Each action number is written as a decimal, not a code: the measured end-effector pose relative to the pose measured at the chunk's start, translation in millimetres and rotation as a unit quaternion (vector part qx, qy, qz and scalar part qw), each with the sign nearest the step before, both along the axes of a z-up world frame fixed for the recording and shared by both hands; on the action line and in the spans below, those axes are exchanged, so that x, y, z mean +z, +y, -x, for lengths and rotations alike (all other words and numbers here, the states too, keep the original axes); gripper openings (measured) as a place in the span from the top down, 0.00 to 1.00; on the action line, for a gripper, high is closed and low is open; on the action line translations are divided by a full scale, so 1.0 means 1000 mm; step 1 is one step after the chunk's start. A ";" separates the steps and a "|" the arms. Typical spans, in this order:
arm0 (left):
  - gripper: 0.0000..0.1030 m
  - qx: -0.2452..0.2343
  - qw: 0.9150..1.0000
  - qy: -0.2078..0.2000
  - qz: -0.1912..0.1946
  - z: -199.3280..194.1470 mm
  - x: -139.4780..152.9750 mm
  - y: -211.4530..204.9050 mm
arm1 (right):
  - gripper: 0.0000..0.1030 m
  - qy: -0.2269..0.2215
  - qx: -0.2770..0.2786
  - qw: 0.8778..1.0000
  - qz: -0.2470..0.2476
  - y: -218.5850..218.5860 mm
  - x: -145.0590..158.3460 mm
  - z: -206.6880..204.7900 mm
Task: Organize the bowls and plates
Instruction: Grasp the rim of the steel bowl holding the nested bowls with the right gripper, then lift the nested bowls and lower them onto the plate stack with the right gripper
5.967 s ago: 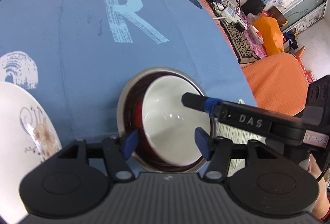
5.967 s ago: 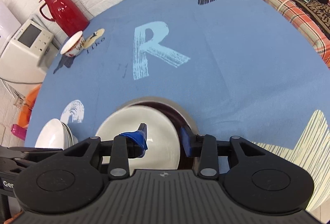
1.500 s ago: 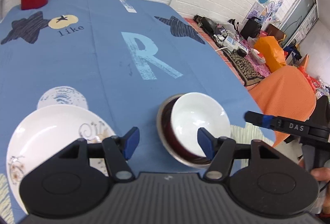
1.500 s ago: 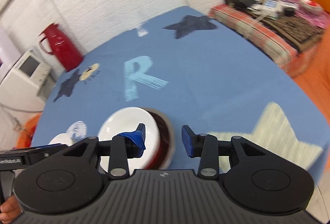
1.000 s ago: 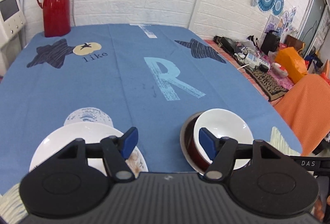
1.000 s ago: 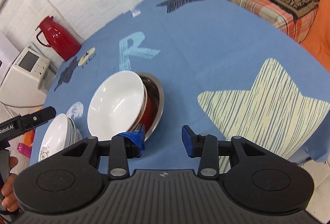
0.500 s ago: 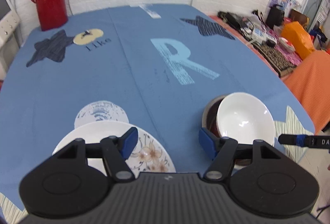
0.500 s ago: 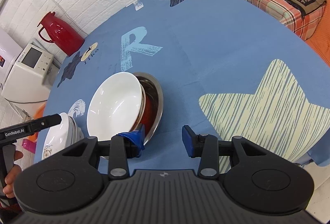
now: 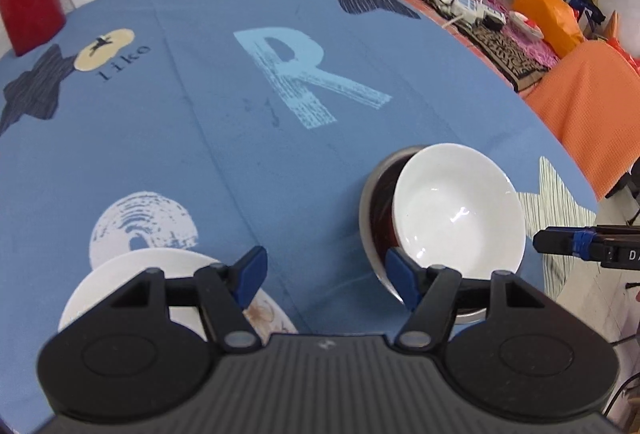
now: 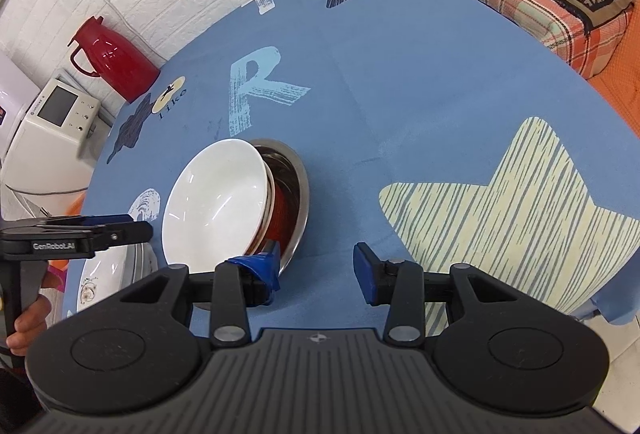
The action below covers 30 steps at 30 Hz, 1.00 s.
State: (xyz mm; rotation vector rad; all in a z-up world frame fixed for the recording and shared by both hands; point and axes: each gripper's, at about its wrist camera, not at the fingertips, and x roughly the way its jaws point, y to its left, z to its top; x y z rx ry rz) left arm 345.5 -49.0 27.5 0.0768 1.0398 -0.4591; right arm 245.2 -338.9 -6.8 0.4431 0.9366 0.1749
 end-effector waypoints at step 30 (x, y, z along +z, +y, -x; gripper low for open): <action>0.33 -0.014 0.999 0.048 0.019 -0.033 -0.029 -0.009 | 0.75 0.061 -0.009 0.998 -0.026 -0.002 -0.024 -0.048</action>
